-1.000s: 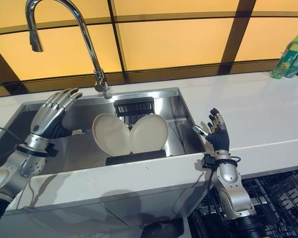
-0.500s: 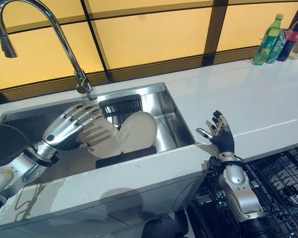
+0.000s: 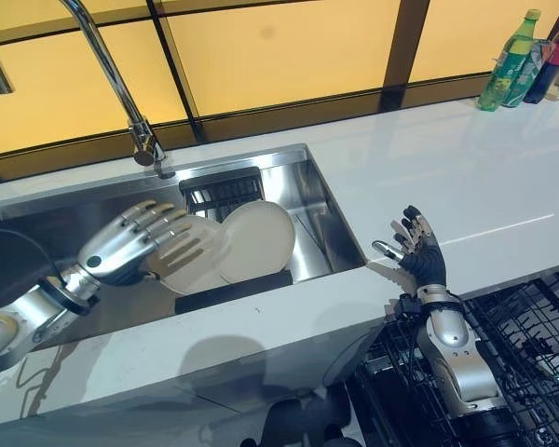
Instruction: Pick up plates and place into dishwasher.
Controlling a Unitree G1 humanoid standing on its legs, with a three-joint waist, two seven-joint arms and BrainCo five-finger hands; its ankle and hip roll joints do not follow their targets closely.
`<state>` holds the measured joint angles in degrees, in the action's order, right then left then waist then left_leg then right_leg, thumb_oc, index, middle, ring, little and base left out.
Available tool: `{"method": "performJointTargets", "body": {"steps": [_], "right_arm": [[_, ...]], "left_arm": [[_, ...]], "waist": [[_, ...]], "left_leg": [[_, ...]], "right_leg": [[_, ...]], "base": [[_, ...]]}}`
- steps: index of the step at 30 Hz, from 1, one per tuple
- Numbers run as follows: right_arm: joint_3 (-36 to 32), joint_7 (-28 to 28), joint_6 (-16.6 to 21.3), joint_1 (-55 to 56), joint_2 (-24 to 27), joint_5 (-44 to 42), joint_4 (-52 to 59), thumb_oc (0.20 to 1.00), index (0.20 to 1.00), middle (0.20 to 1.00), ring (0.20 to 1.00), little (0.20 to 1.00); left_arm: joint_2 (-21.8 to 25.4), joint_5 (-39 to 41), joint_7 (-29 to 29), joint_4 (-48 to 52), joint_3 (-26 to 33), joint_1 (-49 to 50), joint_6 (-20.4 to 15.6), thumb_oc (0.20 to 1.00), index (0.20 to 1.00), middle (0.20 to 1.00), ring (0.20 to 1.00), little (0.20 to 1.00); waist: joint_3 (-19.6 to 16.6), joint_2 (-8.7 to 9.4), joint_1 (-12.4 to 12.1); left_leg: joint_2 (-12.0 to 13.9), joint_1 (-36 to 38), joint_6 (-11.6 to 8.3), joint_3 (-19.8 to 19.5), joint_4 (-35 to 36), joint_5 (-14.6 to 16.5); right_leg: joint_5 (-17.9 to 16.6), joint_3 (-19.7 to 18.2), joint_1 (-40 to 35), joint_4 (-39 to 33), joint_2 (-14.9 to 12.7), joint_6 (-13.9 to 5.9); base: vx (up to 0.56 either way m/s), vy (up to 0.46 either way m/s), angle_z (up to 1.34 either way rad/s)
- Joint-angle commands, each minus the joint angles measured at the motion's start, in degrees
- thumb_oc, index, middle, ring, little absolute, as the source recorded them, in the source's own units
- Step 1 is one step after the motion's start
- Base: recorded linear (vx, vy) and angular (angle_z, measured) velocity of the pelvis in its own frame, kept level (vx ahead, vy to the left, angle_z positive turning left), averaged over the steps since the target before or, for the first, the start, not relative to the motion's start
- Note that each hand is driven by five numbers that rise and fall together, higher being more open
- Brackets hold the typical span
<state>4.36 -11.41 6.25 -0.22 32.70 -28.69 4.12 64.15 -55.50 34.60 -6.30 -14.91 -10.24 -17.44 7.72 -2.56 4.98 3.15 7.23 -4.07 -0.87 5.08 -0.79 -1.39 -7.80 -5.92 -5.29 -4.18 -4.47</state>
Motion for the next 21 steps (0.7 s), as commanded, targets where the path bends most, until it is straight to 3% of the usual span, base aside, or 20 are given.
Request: {"method": "performJointTargets", "body": {"steps": [1, 5, 11, 21], "right_arm": [[-1.5, 0.0, 1.1, 1.3, 2.0, -1.5, 3.3, 1.000, 1.000, 1.000, 1.000, 1.000], [-2.3, 0.2, 0.6, 1.4, 1.5, -1.7, 3.2, 1.000, 1.000, 1.000, 1.000, 1.000], [-3.4, 0.2, 0.2, 2.4, 1.0, -2.0, 4.0, 1.000, 1.000, 1.000, 1.000, 1.000], [-2.8, -0.2, 1.0, 3.1, 1.6, -2.1, 3.9, 1.000, 1.000, 1.000, 1.000, 1.000]], "left_arm": [[5.0, 0.9, 6.3, 0.4, 7.9, -0.8, 2.9, 1.000, 1.000, 1.000, 1.000, 1.000], [5.8, -0.4, 5.0, 6.6, 13.7, -0.7, 4.7, 1.000, 1.000, 1.000, 1.000, 1.000], [6.7, -1.2, 4.5, 10.1, 18.7, 1.8, 3.9, 1.000, 1.000, 1.000, 1.000, 1.000], [6.7, -2.6, -1.2, 10.5, 15.5, 2.6, -0.3, 1.000, 1.000, 1.000, 1.000, 1.000]], "waist": [[-5.3, 1.57, -1.6], [-5.9, 1.73, -2.5], [-6.7, 1.95, -3.1], [-6.5, 1.57, -2.9]], "left_leg": [[0.2, -1.2, -0.43, -3.0, -0.8, 4.2], [0.2, -1.2, -0.57, -3.5, -1.0, 4.3], [0.2, -1.6, -0.83, -4.1, -1.0, 4.1], [0.1, -1.3, -0.86, -4.1, -1.2, 4.5]], "right_leg": [[-2.5, 2.1, 5.7, 1.9, -7.4, -8.59], [-2.5, 3.0, 5.6, 2.0, -7.8, -8.64], [-2.6, 3.9, 5.9, 2.2, -8.2, -8.66], [-2.4, 4.5, 5.8, 2.6, -8.3, -9.03]], "base": [[0.01, 0.017, 0.05], [0.00, 0.000, 0.05], [-0.02, -0.009, 0.07], [-0.01, 0.011, 0.05]]}}
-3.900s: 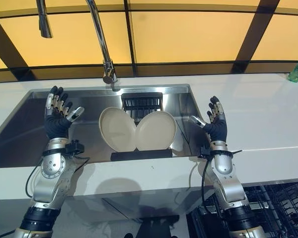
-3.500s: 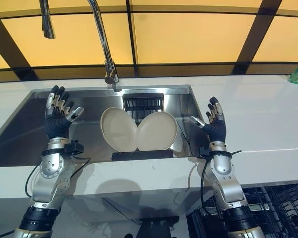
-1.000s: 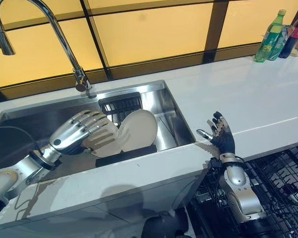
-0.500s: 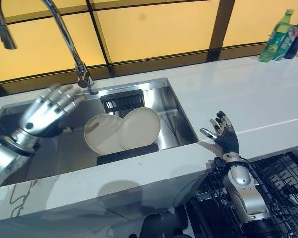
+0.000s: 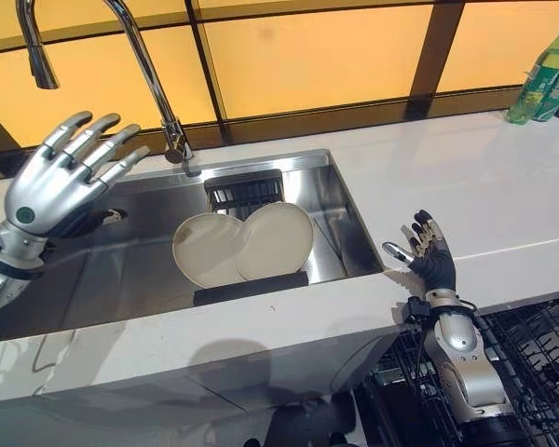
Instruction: Pick up plates and place into dishwasher.
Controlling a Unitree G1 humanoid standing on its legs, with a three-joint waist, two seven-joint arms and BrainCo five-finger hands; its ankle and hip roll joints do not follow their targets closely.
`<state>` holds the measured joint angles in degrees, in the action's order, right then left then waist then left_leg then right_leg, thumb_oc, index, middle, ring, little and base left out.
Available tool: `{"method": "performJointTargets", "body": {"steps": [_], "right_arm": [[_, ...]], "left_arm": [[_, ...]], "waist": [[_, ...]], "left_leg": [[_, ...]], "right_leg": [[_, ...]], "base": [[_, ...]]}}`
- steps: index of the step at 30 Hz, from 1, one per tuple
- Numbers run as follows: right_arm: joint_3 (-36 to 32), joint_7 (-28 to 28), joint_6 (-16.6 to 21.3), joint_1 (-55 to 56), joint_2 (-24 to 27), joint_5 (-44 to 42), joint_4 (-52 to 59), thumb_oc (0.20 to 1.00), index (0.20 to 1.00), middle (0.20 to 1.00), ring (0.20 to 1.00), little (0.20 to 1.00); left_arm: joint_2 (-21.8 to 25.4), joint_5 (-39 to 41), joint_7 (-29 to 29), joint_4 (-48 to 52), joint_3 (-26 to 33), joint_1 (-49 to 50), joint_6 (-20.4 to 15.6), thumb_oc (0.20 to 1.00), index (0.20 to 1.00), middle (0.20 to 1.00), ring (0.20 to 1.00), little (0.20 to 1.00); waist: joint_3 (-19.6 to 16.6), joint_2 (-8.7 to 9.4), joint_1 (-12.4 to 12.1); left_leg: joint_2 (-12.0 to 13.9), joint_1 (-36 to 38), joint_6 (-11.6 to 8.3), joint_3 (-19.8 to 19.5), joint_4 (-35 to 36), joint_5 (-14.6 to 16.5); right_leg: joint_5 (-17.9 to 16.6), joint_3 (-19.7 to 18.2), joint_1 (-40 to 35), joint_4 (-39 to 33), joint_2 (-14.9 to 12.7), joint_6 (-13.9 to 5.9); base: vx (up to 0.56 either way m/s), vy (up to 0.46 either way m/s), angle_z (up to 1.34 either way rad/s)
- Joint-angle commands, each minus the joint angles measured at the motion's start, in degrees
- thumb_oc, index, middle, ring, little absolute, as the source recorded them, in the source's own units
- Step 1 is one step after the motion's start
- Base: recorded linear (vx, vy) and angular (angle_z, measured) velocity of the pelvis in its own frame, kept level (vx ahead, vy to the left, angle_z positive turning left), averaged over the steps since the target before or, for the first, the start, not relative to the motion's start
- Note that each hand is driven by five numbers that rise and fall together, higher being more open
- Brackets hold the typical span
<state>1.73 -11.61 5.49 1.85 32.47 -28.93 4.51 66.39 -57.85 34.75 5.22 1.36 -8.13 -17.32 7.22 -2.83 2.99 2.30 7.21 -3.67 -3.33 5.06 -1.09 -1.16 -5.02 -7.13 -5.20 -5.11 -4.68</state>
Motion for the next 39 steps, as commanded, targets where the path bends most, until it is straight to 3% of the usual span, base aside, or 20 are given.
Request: {"method": "performJointTargets", "body": {"steps": [1, 11, 24, 39], "right_arm": [[0.0, 0.0, 1.6, 1.0, 2.1, -2.0, 3.6, 1.000, 1.000, 1.000, 1.000, 1.000], [2.3, 1.0, 3.1, -0.1, 3.1, -1.2, 0.5, 1.000, 1.000, 1.000, 1.000, 1.000], [6.8, -1.7, 6.2, -6.8, 4.7, -0.7, -2.9, 1.000, 1.000, 1.000, 1.000, 1.000], [8.3, -4.0, 8.0, -5.9, 0.4, 2.0, -2.6, 1.000, 1.000, 1.000, 1.000, 1.000]], "left_arm": [[4.1, -0.4, -1.7, -1.3, -1.6, 0.8, -0.8, 1.000, 1.000, 1.000, 1.000, 1.000], [2.2, -0.6, -1.7, -11.5, -12.9, 0.0, -0.8, 1.000, 1.000, 1.000, 1.000, 1.000], [-0.7, 0.6, 7.4, -22.3, -24.3, -9.4, 3.8, 1.000, 1.000, 1.000, 1.000, 1.000], [-7.6, -0.6, 22.0, -27.1, -22.0, -13.5, 12.3, 1.000, 1.000, 1.000, 1.000, 1.000]], "waist": [[-5.7, 1.83, -0.8], [-3.5, 2.34, 0.0], [2.7, 3.04, 0.0], [5.9, 5.18, -1.1]], "left_leg": [[1.0, -1.3, -1.24, -1.7, -1.3, 4.8], [0.8, -1.6, -1.06, -1.1, -1.4, 4.9], [0.0, -6.8, -0.30, -0.8, -4.1, 5.3], [-0.6, -9.0, 0.42, -1.7, -5.7, 5.1]], "right_leg": [[-2.7, 1.7, 7.1, 2.6, -7.4, -8.85], [-3.3, 0.1, 8.0, 2.5, -7.1, -9.53], [-3.2, -2.0, 13.2, 5.0, -6.8, -9.84], [-3.5, -2.2, 13.4, 5.0, -5.9, -9.64]], "base": [[-0.01, 0.039, 0.02], [0.00, 0.040, -0.01], [-0.08, 0.038, -0.03], [-0.01, -0.032, -0.01]]}}
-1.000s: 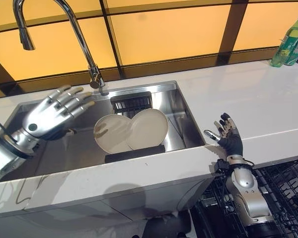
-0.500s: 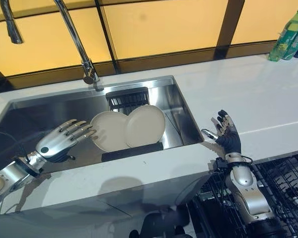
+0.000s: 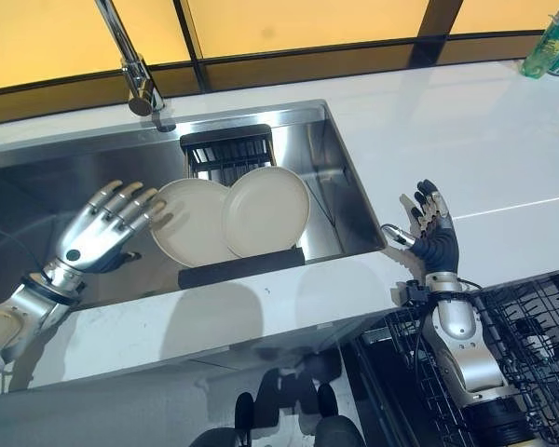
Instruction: Pick up plates and place into dishwasher.
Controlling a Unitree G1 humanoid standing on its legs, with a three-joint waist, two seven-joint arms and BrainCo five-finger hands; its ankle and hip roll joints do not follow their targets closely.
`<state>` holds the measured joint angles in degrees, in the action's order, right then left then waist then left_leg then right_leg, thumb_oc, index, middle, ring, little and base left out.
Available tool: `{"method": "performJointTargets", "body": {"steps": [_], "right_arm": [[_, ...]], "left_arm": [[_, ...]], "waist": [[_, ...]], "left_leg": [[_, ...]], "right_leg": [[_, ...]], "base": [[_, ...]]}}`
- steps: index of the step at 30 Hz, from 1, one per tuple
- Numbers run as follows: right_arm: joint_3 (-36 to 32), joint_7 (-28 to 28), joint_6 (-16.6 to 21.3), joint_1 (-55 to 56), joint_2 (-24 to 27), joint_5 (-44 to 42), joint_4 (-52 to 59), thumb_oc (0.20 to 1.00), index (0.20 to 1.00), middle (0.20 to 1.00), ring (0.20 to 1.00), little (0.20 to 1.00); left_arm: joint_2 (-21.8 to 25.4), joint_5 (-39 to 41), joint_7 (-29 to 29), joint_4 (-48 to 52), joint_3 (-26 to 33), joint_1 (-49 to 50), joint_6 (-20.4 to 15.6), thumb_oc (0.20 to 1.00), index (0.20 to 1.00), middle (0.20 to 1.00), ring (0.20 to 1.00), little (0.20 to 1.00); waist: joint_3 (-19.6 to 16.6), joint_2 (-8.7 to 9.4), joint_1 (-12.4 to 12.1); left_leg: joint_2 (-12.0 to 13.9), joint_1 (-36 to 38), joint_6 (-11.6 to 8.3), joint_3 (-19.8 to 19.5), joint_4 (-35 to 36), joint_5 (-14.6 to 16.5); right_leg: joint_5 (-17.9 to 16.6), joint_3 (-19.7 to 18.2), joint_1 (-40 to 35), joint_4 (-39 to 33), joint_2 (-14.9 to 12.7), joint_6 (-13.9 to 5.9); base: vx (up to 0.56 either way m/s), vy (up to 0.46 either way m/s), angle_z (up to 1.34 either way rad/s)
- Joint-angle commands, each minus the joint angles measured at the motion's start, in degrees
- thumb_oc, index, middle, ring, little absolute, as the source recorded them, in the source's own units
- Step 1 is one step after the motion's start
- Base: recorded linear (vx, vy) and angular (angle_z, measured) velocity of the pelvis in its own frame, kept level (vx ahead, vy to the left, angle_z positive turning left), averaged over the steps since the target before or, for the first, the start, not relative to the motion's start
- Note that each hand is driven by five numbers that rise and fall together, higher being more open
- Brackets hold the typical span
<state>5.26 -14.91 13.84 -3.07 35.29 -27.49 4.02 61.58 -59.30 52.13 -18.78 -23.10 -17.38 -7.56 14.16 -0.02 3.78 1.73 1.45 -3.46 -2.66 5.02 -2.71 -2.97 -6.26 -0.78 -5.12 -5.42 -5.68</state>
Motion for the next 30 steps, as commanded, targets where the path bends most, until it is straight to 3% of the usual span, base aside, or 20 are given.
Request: {"method": "performJointTargets", "body": {"steps": [1, 7, 12, 17, 22, 30], "right_arm": [[4.9, -0.9, -0.5, -0.8, -2.7, 0.7, -1.9, 1.000, 1.000, 1.000, 1.000, 1.000], [4.7, -0.8, -1.4, 1.2, -4.5, 1.8, -1.1, 1.000, 1.000, 1.000, 1.000, 1.000], [4.6, -0.4, -2.3, 2.9, -4.8, 1.5, -0.3, 1.000, 1.000, 1.000, 1.000, 1.000], [4.9, -0.1, -2.5, 3.9, -3.6, 0.8, 0.3, 1.000, 1.000, 1.000, 1.000, 1.000], [5.5, 0.2, -2.5, 4.6, -2.1, -0.2, 0.4, 1.000, 1.000, 1.000, 1.000, 1.000], [5.4, 0.5, -1.5, 5.9, -1.9, -0.3, 0.1, 1.000, 1.000, 1.000, 1.000, 1.000]], "left_arm": [[-2.9, 0.7, 5.2, -3.1, 2.7, -4.2, 2.6, 1.000, 1.000, 1.000, 1.000, 1.000], [-2.9, -3.2, 5.4, -1.8, 4.3, -3.7, -1.9, 1.000, 1.000, 1.000, 1.000, 1.000], [-0.7, -8.5, 1.5, 1.8, 0.8, -3.3, -10.7, 1.000, 1.000, 1.000, 1.000, 1.000], [2.4, -8.2, -4.5, 3.6, -3.5, -2.8, -17.0, 1.000, 1.000, 1.000, 1.000, 1.000], [4.2, -5.4, -6.7, 4.1, -6.1, -2.5, -17.6, 1.000, 1.000, 1.000, 1.000, 1.000], [4.3, -5.5, -7.8, 4.0, -5.4, -0.6, -17.2, 1.000, 1.000, 1.000, 1.000, 1.000]], "waist": [[-1.1, 2.45, -2.0], [-2.1, 2.70, -2.2], [-3.3, 2.47, -1.7], [-3.5, 1.96, -0.9], [-3.4, 1.62, -0.3], [-3.3, 1.67, -0.3]], "left_leg": [[-0.1, -3.2, 0.22, -2.4, -5.7, 6.7], [0.1, -2.2, 0.28, -2.5, -5.7, 7.0], [0.1, -1.0, 0.39, -2.2, -5.7, 7.3], [0.0, -0.7, 0.39, -1.6, -5.9, 6.8], [-0.2, 0.1, 0.47, -1.5, -6.1, 7.0], [-0.5, 0.6, 0.56, -1.7, -6.3, 7.0]], "right_leg": [[-1.6, -0.9, 6.8, 4.8, -5.6, -8.65], [-1.4, -0.5, 5.5, 4.5, -5.4, -8.73], [-1.1, -0.4, 4.5, 4.5, -5.2, -9.03], [-1.4, -1.0, 4.4, 4.9, -5.1, -9.32], [-1.2, -1.4, 3.7, 4.9, -4.9, -9.32], [-1.2, -1.5, 3.2, 4.9, -4.8, -9.32]], "base": [[0.07, -0.059, 0.03], [0.08, -0.039, 0.02], [0.09, -0.019, 0.00], [0.05, 0.010, -0.01], [0.06, 0.020, -0.02], [0.03, -0.002, -0.02]]}}
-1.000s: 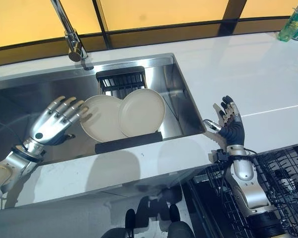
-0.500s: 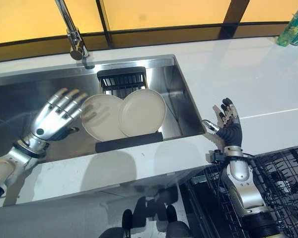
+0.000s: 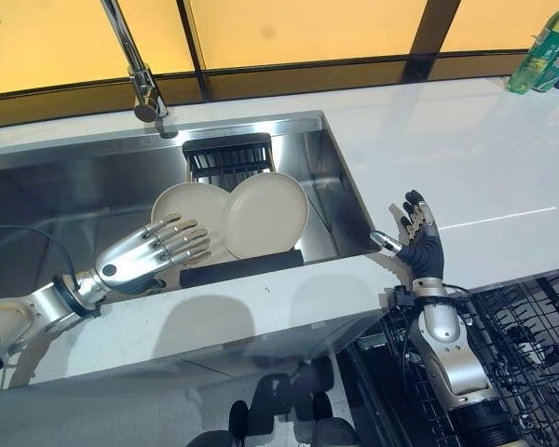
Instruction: Pick up plates and place into dishwasher.
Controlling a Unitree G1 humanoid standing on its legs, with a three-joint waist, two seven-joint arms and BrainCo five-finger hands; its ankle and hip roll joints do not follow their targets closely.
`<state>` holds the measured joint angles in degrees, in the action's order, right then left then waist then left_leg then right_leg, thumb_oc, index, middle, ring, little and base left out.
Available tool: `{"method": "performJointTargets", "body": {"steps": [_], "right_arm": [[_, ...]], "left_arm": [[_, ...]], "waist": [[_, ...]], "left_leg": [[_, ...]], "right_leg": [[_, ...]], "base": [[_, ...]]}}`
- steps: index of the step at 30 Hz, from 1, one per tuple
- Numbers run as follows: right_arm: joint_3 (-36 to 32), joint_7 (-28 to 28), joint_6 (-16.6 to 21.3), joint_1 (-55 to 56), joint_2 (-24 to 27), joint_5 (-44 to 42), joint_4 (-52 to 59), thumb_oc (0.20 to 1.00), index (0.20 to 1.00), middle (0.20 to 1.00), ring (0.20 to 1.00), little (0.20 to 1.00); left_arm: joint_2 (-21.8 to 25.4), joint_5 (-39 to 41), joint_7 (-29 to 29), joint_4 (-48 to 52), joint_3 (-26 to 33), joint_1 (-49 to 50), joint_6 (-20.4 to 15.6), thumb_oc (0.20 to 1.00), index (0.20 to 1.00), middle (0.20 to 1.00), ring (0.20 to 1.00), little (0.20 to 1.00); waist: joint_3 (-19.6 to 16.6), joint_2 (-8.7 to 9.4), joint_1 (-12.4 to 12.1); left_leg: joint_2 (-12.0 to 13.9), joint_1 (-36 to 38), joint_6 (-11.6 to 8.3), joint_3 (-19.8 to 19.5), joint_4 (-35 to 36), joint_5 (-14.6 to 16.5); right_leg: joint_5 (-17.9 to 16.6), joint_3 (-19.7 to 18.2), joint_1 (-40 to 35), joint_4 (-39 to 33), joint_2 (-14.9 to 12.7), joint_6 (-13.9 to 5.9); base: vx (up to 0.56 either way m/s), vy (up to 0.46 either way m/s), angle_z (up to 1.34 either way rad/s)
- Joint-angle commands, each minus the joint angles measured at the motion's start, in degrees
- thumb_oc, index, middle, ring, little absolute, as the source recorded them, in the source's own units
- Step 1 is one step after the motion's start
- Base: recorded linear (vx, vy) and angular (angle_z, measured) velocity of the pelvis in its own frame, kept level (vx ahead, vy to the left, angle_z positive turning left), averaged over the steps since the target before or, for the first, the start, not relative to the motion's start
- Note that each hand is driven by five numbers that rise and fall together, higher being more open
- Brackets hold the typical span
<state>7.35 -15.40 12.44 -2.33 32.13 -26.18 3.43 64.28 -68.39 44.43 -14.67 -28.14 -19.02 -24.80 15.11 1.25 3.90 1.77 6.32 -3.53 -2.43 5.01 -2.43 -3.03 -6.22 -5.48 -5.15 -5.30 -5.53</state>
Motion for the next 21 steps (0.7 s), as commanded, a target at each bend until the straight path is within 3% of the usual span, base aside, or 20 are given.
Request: {"method": "performJointTargets", "body": {"steps": [1, 2, 4, 5, 6, 7, 13, 21], "right_arm": [[3.2, 0.9, -0.2, 5.2, 1.3, -1.8, 0.8, 1.000, 1.000, 1.000, 1.000, 1.000], [3.1, 0.9, -0.3, 5.2, 1.3, -1.8, 0.8, 1.000, 1.000, 1.000, 1.000, 1.000], [3.1, 1.1, -0.5, 5.4, 1.6, -2.0, 0.9, 1.000, 1.000, 1.000, 1.000, 1.000], [3.1, 1.1, -0.6, 5.4, 1.8, -2.1, 1.0, 1.000, 1.000, 1.000, 1.000, 1.000], [3.1, 1.2, -0.7, 5.5, 1.8, -2.1, 1.0, 1.000, 1.000, 1.000, 1.000, 1.000], [3.1, 1.4, -0.9, 5.5, 1.8, -2.0, 1.0, 1.000, 1.000, 1.000, 1.000, 1.000], [2.8, 1.5, -1.0, 5.9, 1.9, -2.1, 0.7, 1.000, 1.000, 1.000, 1.000, 1.000], [2.3, 2.3, -1.2, 6.5, 2.1, -2.3, 0.6, 1.000, 1.000, 1.000, 1.000, 1.000]], "left_arm": [[1.8, 3.6, -0.3, -0.2, -0.1, 1.3, 0.2, 1.000, 1.000, 1.000, 1.000, 1.000], [1.8, 3.6, -0.7, -0.3, 0.2, 1.6, 0.7, 1.000, 1.000, 1.000, 1.000, 1.000], [2.1, 3.8, -0.6, -0.9, 0.7, 2.4, 1.6, 0.749, 0.749, 0.749, 0.749, 0.749], [2.1, 4.1, -0.9, -1.0, 1.0, 2.5, 2.1, 0.576, 0.576, 0.576, 0.576, 0.576], [2.1, 4.4, -1.4, -1.2, 1.2, 2.7, 3.2, 0.297, 0.297, 0.297, 0.297, 0.297], [2.1, 4.5, -1.5, -1.4, 1.5, 2.9, 3.7, 0.200, 0.200, 0.200, 0.200, 0.200], [1.8, 4.7, -2.9, -2.1, 2.8, 3.5, 6.6, 0.200, 0.200, 0.200, 0.200, 0.200], [1.8, 3.1, -1.5, -3.9, 5.1, 4.7, 7.4, 0.200, 0.200, 0.200, 0.200, 0.200]], "waist": [[-4.3, 0.40, -0.5], [-4.3, 0.36, -0.5], [-4.5, 0.23, -0.5], [-4.5, 0.17, -0.5], [-4.6, 0.10, -0.5], [-4.7, 0.03, -0.4], [-5.1, -0.07, -0.5], [-5.6, -0.29, -0.4]], "left_leg": [[-0.5, -4.2, 0.63, -2.0, -6.3, 6.7], [-0.5, -4.1, 0.61, -2.0, -6.2, 6.7], [-0.5, -3.9, 0.54, -2.0, -6.1, 6.7], [-0.6, -3.9, 0.52, -2.0, -6.1, 6.6], [-0.6, -3.8, 0.48, -2.0, -6.0, 6.6], [-0.6, -3.7, 0.44, -2.0, -5.9, 6.6], [-0.8, -3.2, 0.28, -2.4, -5.7, 6.6], [-1.0, -2.8, 0.14, -2.6, -5.4, 6.7]], "right_leg": [[-1.1, -1.5, 7.8, 4.9, -4.9, -9.47], [-1.1, -1.4, 7.7, 4.9, -4.9, -9.47], [-1.1, -1.3, 7.7, 4.9, -5.0, -9.47], [-1.1, -1.3, 7.6, 4.9, -5.0, -9.47], [-1.0, -1.3, 7.6, 4.8, -5.0, -9.47], [-1.0, -1.3, 7.5, 4.8, -5.0, -9.47], [-0.9, -1.0, 7.1, 4.8, -5.2, -9.47], [-0.8, -1.0, 7.1, 4.8, -5.2, -9.47]], "base": [[0.00, 0.000, 0.00], [0.00, 0.000, 0.00], [0.00, 0.000, 0.00], [0.03, 0.033, -0.02], [0.04, 0.037, -0.01], [0.05, 0.036, -0.01], [0.04, 0.011, 0.00], [0.01, 0.002, 0.00]]}}
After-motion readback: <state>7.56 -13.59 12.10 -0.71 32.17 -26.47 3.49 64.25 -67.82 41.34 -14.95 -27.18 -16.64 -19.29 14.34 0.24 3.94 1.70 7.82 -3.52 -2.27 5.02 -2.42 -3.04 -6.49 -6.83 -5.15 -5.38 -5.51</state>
